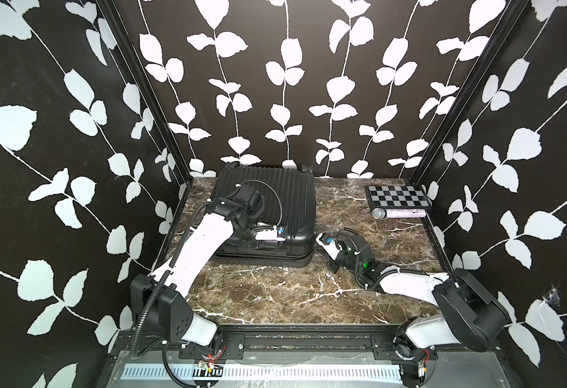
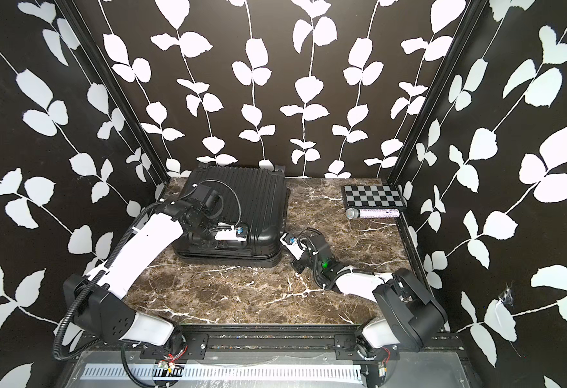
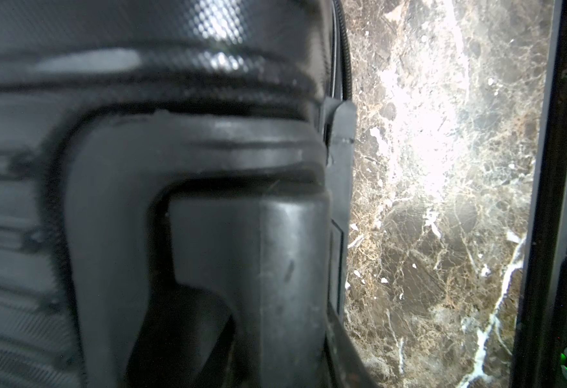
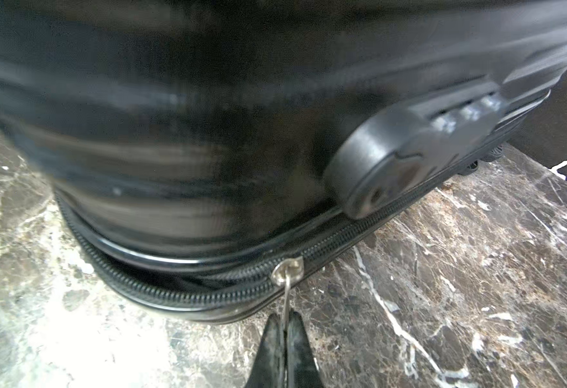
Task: Close the suitcase zippers
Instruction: Zip the zipper on the suitcase.
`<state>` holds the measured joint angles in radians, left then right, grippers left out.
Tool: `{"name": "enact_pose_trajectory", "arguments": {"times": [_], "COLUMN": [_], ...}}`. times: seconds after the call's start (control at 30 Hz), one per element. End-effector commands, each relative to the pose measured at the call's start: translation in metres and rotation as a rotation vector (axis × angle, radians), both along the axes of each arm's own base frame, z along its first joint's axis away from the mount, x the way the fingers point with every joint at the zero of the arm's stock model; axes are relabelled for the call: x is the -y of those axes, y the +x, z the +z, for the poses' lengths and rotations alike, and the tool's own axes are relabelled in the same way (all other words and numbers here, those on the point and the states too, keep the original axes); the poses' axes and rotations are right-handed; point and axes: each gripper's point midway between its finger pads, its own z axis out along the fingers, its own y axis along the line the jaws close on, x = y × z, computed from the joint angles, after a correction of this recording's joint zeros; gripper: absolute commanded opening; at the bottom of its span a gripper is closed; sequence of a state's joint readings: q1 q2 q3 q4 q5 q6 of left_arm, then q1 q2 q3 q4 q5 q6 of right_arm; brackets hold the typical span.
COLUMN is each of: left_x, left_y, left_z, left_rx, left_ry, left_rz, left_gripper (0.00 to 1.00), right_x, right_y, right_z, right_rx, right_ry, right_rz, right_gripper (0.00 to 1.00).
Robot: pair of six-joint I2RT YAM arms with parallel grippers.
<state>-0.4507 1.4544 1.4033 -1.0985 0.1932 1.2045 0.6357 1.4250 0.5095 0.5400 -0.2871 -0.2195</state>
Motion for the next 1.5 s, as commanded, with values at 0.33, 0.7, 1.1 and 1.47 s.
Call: {"name": "enact_pose_trajectory", "arguments": {"times": [0.33, 0.7, 1.1, 1.47], "left_x": [0.012, 0.011, 0.011, 0.013], "left_y": [0.002, 0.001, 0.000, 0.003], "left_z": [0.037, 0.037, 0.037, 0.038], "left_rx": [0.100, 0.102, 0.101, 0.113], "left_ry": [-0.108, -0.103, -0.098, -0.103], "left_rz": [-0.009, -0.010, -0.012, -0.005], "left_gripper": [0.03, 0.03, 0.03, 0.03], "right_x": [-0.023, -0.030, -0.030, -0.026], "right_y": [0.006, 0.010, 0.015, 0.015], "right_z": [0.021, 0.024, 0.031, 0.037], "right_rx": [0.009, 0.010, 0.030, 0.040], "right_ry": [0.100, 0.126, 0.130, 0.129], "right_rz": [0.051, 0.061, 0.047, 0.031], "right_gripper": [0.00, 0.09, 0.17, 0.00]}}
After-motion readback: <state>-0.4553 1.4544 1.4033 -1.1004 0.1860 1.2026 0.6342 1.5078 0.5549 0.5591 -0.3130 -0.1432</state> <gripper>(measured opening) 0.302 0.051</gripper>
